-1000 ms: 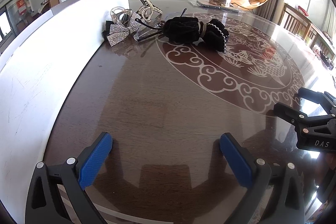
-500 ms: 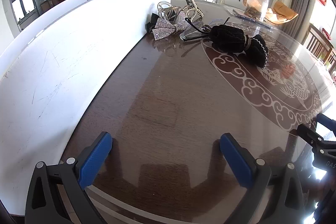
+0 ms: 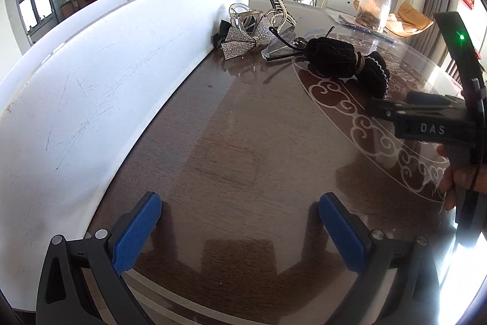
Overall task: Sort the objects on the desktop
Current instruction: 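Grasp the black scrunchie bundle tied with twine with the right tool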
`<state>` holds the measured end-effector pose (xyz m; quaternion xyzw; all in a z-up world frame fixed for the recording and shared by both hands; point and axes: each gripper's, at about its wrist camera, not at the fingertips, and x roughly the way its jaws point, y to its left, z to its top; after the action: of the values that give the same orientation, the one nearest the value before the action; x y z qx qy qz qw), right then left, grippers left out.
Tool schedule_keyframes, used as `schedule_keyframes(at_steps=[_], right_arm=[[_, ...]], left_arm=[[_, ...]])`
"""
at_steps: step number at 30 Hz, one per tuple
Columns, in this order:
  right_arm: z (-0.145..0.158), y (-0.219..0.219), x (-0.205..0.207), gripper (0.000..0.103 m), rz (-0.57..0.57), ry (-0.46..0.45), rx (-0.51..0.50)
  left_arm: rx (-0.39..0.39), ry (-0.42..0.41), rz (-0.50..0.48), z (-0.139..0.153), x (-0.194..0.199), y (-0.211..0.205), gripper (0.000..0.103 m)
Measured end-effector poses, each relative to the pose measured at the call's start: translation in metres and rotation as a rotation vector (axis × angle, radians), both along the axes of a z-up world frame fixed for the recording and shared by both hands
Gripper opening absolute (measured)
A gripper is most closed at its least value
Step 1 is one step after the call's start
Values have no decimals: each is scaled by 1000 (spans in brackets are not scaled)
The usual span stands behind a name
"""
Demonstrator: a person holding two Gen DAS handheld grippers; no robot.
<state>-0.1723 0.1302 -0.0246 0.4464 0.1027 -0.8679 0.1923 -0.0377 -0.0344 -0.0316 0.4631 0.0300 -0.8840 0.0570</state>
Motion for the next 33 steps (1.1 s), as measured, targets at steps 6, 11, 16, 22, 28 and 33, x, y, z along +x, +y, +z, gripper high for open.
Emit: schedule_keyframes(at_steps=[6, 11, 16, 22, 28, 33], right_arm=[[0, -46, -41, 103, 51, 3, 13], [9, -51, -23, 40, 67, 44, -9], [11, -20, 17, 41, 41, 46, -11], [11, 47, 77, 44, -70, 53, -7], [11, 85, 114, 45, -148, 47, -10], [9, 83, 119, 64, -152, 37, -26]], left_arm=[[0, 0, 0, 0, 0, 0, 103], [1, 0, 1, 0, 0, 0, 103], [0, 0, 2, -1, 0, 0, 103], [0, 0, 3, -1, 0, 0, 103], [0, 0, 2, 0, 0, -1, 103], [0, 1, 2, 0, 1, 0, 103]])
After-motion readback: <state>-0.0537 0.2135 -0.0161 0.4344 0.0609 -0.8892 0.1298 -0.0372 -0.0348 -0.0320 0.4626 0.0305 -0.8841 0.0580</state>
